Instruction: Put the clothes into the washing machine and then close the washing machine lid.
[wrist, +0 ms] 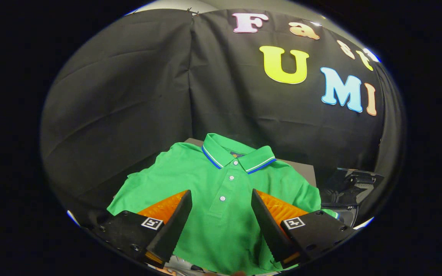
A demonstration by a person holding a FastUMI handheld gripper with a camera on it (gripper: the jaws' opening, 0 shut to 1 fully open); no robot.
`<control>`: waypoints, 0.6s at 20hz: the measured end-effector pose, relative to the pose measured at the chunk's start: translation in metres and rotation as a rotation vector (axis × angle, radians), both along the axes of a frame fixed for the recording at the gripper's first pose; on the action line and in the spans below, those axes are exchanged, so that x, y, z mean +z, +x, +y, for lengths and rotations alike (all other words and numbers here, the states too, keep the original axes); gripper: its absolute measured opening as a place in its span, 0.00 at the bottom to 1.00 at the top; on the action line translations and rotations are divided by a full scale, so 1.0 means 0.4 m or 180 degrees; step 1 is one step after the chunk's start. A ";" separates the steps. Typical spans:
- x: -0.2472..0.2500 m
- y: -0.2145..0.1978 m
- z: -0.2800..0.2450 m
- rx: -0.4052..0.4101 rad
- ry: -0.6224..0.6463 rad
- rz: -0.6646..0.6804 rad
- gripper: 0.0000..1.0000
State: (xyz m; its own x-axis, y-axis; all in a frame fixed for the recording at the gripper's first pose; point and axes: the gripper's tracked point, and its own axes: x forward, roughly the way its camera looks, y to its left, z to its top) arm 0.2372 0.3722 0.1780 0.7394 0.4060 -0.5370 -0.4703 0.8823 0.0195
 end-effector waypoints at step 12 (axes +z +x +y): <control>-0.111 0.042 0.051 -0.0012 -0.0178 0.0224 0.98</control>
